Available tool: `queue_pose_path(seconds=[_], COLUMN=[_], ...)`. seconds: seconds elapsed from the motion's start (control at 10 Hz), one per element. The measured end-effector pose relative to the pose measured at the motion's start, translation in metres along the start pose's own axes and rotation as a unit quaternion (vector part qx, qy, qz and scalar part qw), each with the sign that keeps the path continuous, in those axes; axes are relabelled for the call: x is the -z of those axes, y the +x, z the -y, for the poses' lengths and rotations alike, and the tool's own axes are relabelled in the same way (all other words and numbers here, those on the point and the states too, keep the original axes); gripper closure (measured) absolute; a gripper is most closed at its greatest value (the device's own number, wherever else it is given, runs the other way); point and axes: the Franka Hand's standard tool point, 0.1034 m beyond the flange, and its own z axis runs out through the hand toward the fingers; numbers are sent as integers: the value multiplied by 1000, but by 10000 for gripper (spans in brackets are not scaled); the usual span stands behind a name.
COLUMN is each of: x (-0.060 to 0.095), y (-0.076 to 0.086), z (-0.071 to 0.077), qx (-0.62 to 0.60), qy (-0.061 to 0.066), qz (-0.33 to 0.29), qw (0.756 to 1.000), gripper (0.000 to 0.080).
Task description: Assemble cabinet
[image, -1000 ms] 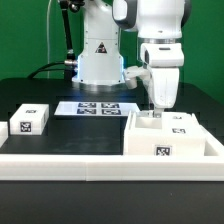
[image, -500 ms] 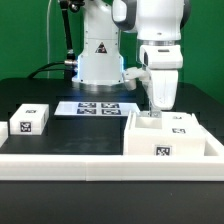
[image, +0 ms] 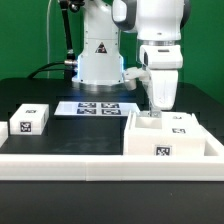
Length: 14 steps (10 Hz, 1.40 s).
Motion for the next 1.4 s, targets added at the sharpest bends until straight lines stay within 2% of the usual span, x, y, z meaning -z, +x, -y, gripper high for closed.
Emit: queue_pose_path(seconds=[0.2, 0.5, 0.8, 1.0, 1.4], x=[12, 29, 42, 42, 41], y=[-3, -8, -19, -26, -26], z=[0, -7, -15, -18, -17], qx=[0, 0, -10, -11, -11], qy=[2, -3, -9, -9, -8], qz=[9, 18, 23, 22, 22], qw=[1000, 1000, 1000, 1000, 1000], gripper=[731, 731, 731, 731, 730])
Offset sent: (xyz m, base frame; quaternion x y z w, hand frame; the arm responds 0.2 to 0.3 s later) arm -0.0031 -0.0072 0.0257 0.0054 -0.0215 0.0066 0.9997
